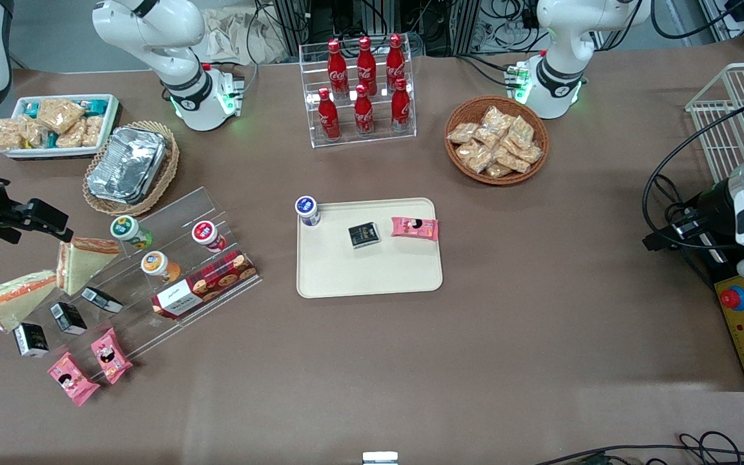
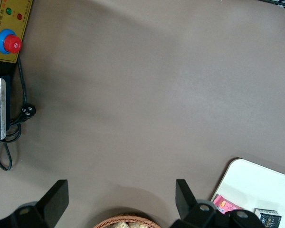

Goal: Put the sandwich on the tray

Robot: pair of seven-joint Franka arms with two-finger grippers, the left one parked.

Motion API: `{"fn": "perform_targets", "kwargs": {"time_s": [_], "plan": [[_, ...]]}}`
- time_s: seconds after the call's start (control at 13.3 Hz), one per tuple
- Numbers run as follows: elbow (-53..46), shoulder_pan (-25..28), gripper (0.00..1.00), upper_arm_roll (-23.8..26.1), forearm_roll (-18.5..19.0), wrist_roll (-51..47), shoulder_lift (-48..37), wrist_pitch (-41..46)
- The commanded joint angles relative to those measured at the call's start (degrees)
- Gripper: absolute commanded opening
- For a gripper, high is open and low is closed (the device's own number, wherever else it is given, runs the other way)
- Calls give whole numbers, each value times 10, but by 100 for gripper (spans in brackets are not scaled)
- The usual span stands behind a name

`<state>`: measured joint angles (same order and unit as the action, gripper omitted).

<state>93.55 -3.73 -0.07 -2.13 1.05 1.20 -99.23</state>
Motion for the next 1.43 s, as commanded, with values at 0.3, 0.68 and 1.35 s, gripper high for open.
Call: {"fn": "perform_targets", "kwargs": {"time_s": [0.3, 0.68, 1.35], "plan": [[-28, -19, 98, -1, -4, -11, 28, 2], [-28, -34, 98, -62, -8, -51, 58, -21], [-58, -66, 98, -130, -9, -266, 135, -52]]}}
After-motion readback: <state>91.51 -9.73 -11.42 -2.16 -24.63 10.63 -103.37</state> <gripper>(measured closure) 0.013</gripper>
